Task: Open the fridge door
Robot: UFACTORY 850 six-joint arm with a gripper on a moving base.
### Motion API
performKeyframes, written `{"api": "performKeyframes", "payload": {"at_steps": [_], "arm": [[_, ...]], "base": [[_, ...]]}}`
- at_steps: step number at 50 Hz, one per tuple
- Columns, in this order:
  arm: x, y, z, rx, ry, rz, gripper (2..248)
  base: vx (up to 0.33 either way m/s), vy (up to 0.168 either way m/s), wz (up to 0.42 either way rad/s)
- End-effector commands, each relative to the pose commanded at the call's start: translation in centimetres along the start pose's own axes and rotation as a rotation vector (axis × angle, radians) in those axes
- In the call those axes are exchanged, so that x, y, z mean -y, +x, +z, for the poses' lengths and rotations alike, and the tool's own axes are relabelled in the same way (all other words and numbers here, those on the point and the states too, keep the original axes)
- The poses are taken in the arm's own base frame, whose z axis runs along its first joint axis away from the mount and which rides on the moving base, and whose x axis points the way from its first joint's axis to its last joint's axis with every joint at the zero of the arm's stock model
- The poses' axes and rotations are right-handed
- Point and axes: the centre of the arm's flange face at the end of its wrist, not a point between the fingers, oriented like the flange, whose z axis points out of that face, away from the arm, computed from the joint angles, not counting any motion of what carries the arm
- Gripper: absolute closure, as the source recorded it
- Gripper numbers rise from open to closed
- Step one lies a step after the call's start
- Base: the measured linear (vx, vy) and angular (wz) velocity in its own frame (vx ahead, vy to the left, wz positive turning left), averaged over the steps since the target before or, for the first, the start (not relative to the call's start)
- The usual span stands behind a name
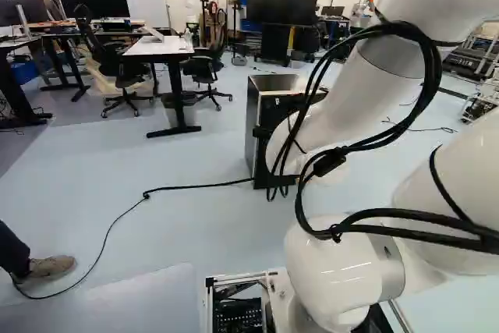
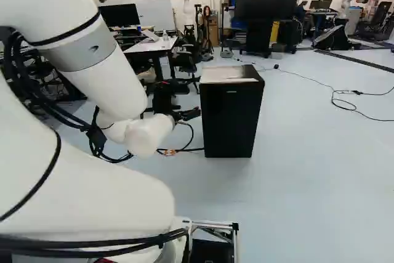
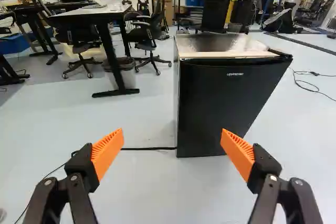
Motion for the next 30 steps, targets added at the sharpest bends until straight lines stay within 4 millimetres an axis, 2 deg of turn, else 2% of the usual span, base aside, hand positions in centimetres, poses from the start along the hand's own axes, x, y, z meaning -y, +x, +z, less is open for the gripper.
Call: {"api": "performKeyframes", "payload": {"at_steps": [30], "arm": [[0.8, 0.6, 1.3, 0.006, 0.025, -0.009, 3]], "base": [[0.000, 0.000, 0.000]]}}
